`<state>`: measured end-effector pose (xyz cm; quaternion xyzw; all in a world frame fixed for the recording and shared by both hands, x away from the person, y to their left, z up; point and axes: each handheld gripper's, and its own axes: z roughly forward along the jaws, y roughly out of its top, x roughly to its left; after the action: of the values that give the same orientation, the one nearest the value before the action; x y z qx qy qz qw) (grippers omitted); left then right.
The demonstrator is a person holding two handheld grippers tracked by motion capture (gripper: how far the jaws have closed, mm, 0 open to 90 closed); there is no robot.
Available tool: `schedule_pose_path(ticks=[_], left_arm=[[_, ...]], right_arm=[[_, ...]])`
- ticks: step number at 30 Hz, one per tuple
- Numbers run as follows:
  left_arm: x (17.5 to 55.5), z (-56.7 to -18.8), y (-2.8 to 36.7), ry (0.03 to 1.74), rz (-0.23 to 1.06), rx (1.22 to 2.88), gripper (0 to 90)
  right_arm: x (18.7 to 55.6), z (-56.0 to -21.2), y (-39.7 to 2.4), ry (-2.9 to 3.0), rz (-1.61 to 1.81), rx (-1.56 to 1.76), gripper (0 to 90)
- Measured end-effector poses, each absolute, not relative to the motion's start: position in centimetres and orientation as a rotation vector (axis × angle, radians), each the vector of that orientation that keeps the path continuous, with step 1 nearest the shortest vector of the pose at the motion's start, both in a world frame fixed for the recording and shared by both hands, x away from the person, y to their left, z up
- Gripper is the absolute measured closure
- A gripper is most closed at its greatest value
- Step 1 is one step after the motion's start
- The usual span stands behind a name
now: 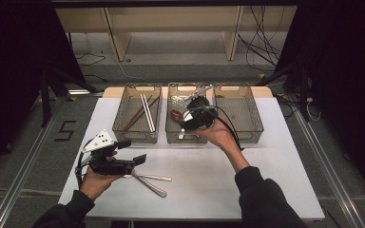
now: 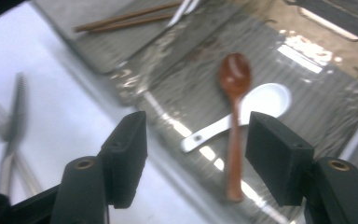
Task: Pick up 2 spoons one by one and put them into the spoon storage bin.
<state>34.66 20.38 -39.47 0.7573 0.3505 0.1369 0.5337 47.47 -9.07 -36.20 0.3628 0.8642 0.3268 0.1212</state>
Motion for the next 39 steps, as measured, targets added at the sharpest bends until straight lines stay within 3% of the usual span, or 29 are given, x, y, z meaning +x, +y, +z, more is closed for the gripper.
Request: schedule_pose_path(ticks=[11,39], left_arm=[[34.8,-39.5,20.6,0.847,0.336,1.799,15.6],[35.0,-39.5,20.6,0.826,0.348,1.891,15.5]], right_arm=[[42.0,-38.0,-9.0,2.609,0.999,0.945,34.6],[37.7,-39.1,-12.4,2.606,1.054,0.961,32.2]])
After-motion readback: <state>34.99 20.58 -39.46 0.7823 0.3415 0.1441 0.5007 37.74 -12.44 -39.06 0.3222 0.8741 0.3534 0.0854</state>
